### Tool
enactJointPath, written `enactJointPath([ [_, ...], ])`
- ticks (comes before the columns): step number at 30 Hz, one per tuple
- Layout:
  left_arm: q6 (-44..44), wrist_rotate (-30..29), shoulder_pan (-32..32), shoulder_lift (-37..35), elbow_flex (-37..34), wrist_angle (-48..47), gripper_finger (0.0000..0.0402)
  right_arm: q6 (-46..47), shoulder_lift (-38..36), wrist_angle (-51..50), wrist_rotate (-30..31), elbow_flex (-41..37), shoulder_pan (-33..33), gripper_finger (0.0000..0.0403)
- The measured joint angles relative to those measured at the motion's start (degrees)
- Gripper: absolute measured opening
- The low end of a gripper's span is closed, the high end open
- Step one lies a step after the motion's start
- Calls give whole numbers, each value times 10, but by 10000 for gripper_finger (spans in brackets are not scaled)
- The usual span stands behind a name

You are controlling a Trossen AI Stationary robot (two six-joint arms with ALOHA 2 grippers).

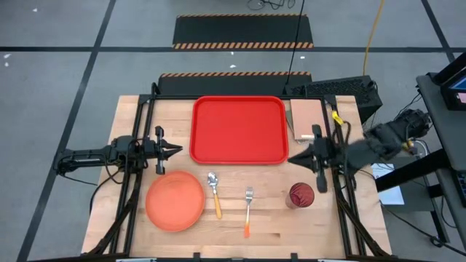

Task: Pick and place plate/cup/fork/spoon on tray
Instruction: Put the red glass cup on the red serving tray

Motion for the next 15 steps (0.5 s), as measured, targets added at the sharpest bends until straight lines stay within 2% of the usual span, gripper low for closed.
enactJointPath([
  [7, 41, -10, 0, 0, 0, 0, 33, 90, 61, -113, 60, 100, 74, 0],
  [15, 51, -18, 0, 0, 0, 0, 33, 164, 112, -176, 64, 151, 102, 0],
])
